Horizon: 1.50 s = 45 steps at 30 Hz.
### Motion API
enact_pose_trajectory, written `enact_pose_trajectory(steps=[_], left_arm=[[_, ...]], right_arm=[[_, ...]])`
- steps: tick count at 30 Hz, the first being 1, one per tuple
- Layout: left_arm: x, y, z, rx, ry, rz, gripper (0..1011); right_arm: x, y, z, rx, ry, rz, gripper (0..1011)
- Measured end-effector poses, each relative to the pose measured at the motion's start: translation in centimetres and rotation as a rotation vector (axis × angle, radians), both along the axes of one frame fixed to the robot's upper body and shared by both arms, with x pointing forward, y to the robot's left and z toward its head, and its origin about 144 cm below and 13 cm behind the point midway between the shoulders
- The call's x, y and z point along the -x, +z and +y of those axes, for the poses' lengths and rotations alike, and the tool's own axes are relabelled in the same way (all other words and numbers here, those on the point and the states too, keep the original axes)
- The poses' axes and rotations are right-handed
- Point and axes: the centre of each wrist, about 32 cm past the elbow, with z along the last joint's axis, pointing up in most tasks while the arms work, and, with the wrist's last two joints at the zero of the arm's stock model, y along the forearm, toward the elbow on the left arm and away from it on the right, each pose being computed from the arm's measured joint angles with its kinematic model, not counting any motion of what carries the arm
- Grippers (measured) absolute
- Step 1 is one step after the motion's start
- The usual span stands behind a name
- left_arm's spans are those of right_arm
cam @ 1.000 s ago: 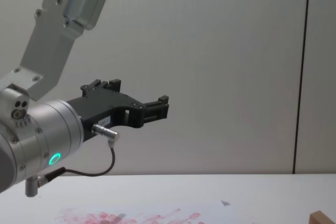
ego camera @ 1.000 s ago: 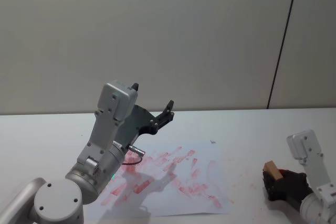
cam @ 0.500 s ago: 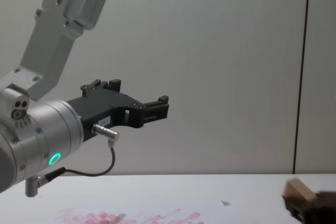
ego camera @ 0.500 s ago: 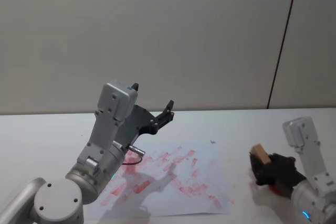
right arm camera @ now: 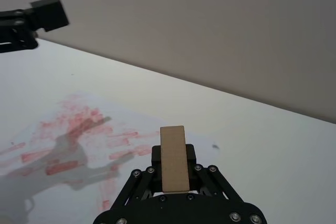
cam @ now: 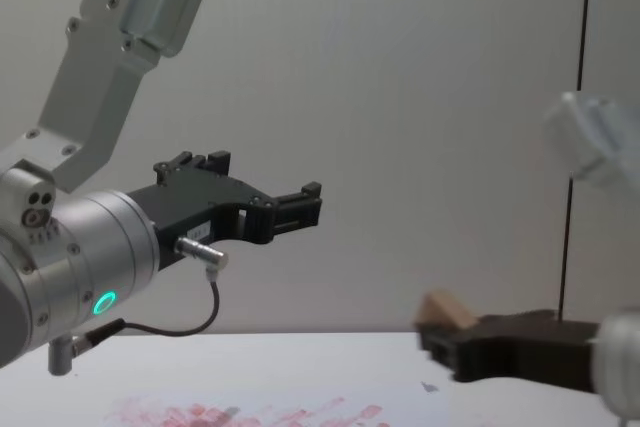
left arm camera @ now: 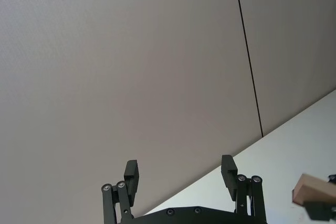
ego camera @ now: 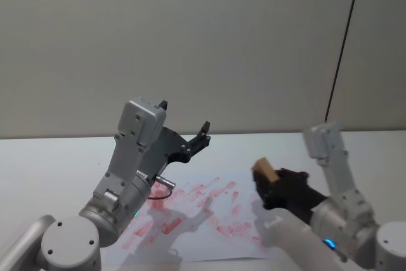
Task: Use the one hand to pick up the stamp and affix it onto the A4 paper.
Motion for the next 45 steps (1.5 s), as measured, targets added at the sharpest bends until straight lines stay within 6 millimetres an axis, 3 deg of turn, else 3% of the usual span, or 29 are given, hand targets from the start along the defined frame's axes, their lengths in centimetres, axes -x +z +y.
enact_pose_trajectory(steps=[17, 28, 45], left_arm=[[0.0, 0.0, 0.0, 0.000, 0.000, 0.000, 1002], [0.0, 0.0, 0.0, 0.000, 0.000, 0.000, 1001], [0.0, 0.0, 0.0, 0.000, 0.000, 0.000, 1001]], right_arm=[[-1.9, -0.5, 5.5, 0.066, 0.082, 0.181, 221], [-2.3, -1.6, 7.0, 0.124, 0.060, 0.250, 221], [-2.5, -2.3, 7.6, 0.172, 0.044, 0.284, 221]])
